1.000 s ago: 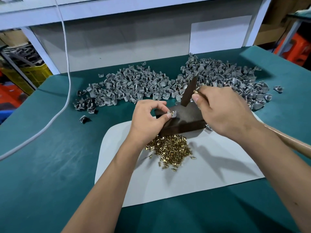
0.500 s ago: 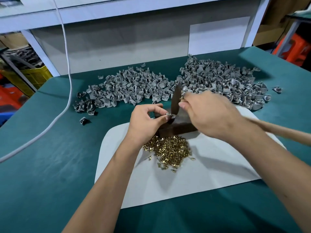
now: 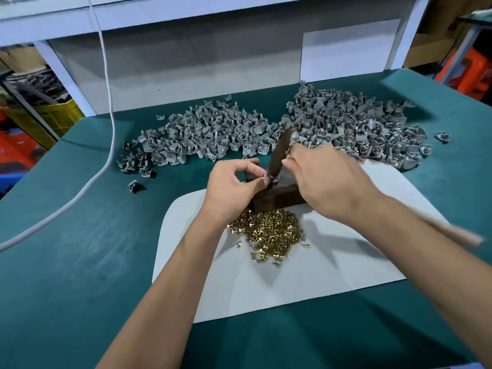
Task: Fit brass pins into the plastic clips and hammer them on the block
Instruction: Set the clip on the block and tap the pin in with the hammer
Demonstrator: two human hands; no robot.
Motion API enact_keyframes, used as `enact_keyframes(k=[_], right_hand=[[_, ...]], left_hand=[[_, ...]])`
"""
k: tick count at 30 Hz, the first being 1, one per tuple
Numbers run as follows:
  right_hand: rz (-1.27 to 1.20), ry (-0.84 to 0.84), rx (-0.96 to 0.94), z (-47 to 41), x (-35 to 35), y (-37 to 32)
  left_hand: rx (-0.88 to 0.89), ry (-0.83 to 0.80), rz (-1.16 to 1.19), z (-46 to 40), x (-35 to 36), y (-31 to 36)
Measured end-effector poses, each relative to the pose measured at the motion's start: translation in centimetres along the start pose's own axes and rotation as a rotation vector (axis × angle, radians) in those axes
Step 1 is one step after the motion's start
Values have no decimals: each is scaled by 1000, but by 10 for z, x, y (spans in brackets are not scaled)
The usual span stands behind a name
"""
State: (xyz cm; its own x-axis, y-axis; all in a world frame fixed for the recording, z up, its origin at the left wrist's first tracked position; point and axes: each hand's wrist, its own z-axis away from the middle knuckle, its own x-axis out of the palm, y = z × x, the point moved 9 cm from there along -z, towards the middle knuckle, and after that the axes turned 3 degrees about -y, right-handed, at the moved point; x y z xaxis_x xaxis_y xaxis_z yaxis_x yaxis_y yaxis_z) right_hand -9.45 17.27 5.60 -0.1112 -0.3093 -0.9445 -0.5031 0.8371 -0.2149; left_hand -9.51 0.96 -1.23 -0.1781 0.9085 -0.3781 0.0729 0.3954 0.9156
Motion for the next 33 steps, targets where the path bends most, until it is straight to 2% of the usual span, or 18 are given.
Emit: enact_keyframes(k=[2,4,7,9,12,15,17,24,29,33], right_hand=[[39,-94,14,-3,7,6],[102,-76,-33,-8,-2,9],[4,-104,-95,-5,-7,25],[-204,-228,-128,2,-6,34],[-453,-500,-175,18,2,41],[-318,-637,-162,30,19,50],[-220,-629,-157,31,27,52],[-145,-560,-116,25,17,59],[-151,-243,-135,1,-17,46],[-175,-168,-183,-5,5,11]], left_hand=[[-1,0,5,1,1,2],[13,14,-15,2,-1,5],[71,36,-114,3,-4,12],[84,37,-147,5,-4,15],[67,24,-121,4,-2,13],[59,23,-88,4,-2,11],[58,18,-69,3,-1,10],[39,-2,34,3,2,5],[29,-11,61,3,4,5],[62,-44,96,4,11,10]])
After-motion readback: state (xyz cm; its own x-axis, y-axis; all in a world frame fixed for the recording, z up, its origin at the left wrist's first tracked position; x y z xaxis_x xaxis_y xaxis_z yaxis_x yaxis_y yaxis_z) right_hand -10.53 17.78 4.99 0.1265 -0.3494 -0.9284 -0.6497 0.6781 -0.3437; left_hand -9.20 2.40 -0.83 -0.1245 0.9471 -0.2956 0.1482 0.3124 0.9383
